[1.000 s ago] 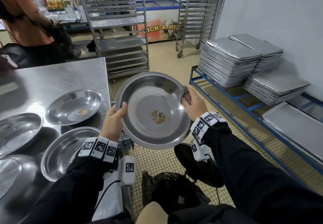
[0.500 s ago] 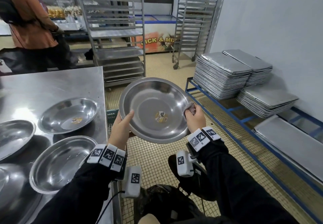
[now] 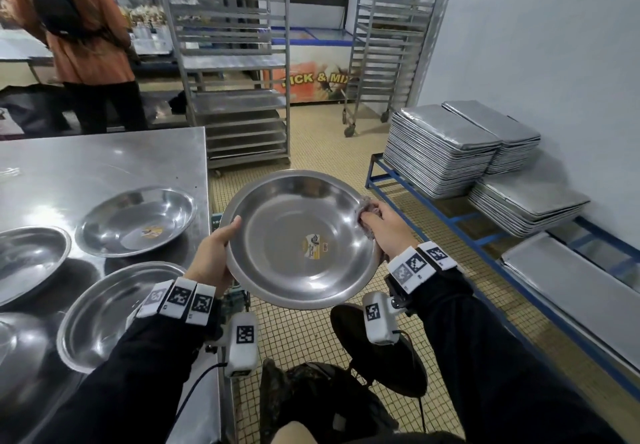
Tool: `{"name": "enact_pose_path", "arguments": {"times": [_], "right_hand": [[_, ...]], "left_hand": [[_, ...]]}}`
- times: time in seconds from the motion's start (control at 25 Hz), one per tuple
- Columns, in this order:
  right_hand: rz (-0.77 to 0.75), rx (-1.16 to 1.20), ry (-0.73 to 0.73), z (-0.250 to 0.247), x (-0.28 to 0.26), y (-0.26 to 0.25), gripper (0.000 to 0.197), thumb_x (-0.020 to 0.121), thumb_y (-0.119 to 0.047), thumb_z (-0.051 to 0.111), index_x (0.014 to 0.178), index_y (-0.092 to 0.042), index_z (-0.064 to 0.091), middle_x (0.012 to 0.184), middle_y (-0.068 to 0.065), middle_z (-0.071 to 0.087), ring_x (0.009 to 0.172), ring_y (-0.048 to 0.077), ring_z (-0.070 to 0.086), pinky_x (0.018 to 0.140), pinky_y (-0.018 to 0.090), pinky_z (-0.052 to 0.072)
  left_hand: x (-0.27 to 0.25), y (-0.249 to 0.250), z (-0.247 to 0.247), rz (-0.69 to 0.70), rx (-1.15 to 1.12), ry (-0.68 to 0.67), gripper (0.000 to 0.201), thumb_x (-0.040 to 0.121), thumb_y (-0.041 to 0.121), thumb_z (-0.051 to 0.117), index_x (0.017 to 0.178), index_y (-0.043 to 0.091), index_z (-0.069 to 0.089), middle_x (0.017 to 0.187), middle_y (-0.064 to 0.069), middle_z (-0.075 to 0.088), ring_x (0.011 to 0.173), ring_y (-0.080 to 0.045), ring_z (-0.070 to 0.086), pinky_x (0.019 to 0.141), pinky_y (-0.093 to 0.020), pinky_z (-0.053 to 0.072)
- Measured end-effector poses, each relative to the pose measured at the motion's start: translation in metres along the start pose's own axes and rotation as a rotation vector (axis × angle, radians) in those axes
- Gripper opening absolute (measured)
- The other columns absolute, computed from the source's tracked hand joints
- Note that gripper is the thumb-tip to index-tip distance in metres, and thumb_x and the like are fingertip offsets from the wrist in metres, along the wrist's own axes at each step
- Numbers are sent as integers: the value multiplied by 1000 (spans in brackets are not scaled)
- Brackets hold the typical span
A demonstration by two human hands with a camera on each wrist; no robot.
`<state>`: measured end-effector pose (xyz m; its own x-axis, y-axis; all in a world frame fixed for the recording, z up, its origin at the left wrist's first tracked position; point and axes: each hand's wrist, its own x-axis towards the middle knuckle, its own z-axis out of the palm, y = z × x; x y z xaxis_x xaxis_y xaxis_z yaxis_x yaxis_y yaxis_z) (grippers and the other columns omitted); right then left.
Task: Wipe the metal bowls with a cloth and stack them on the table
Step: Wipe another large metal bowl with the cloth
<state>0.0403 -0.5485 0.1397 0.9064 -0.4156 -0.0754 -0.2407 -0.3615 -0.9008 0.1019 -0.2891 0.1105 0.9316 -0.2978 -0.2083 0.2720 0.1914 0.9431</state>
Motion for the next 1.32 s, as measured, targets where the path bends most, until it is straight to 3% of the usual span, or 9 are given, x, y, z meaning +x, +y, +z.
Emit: {"name": "enact_pose_path", "arguments": {"times": [0.24,0.4,0.52,0.64,0.84,1.04,1.12,1.2,1.32], "right_hand": [[75,313,168,21,-17,18,15,95,-22,51,110,-21,54,97,-3,60,87,14,59,67,27,46],[88,315,194,16,-27,30,13,94,-17,52,104,-26,52,98,-5,59,86,10,57,64,23,43],[100,259,183,-2,-30,33,12,93,-16,53,103,-22,56,96,-2,61,84,14,58,64,27,43],[97,195,107,-17,-22,27,9,91,-20,55,96,-25,60,98,4,65,87,21,63,77,38,52],[118,260,64,-18,-17,19,7,94,-33,52,93,-35,58,103,6,67,93,27,66,88,49,52],[101,455,160,-1,-24,20,7,95,-24,52,99,-26,56,104,8,64,94,27,65,80,44,56],[87,417,219,3,-25,22,9,94,-22,52,102,-23,56,103,8,64,92,26,65,78,43,57],[76,388,252,0,-25,26,13,92,-19,54,104,-21,57,102,8,64,91,25,65,80,44,56],[90,349,202,-15,-23,28,15,90,-20,58,104,-25,60,102,7,67,90,26,66,82,45,55]], "left_hand": [[0,-7,19,121,-60,83,38,104,35,36,107,11,65,85,-7,73,74,-20,70,64,-29,55],[-4,-22,32,133,-53,76,37,101,31,43,121,6,61,100,-15,69,86,-28,66,72,-31,54],[-7,-17,33,132,-43,-104,38,97,37,43,112,12,67,91,-10,71,83,-29,66,76,-38,56],[-2,-6,23,135,-132,-223,45,99,40,37,114,12,69,98,-15,67,86,-30,65,83,-45,53],[3,-3,20,49,-107,-68,42,98,29,44,126,1,57,100,-17,65,85,-29,65,80,-41,54],[-1,-9,37,156,-72,7,33,103,28,38,106,13,66,86,-5,73,81,-21,69,71,-32,55],[-4,-14,41,170,-18,-14,33,103,30,37,102,18,68,85,-3,74,84,-21,68,75,-33,53],[-4,-14,36,169,32,-58,30,101,34,42,107,16,65,90,-6,74,86,-24,68,76,-34,54],[3,-8,22,153,-82,-177,55,91,44,51,131,6,52,104,-16,66,88,-30,66,74,-41,57]]}}
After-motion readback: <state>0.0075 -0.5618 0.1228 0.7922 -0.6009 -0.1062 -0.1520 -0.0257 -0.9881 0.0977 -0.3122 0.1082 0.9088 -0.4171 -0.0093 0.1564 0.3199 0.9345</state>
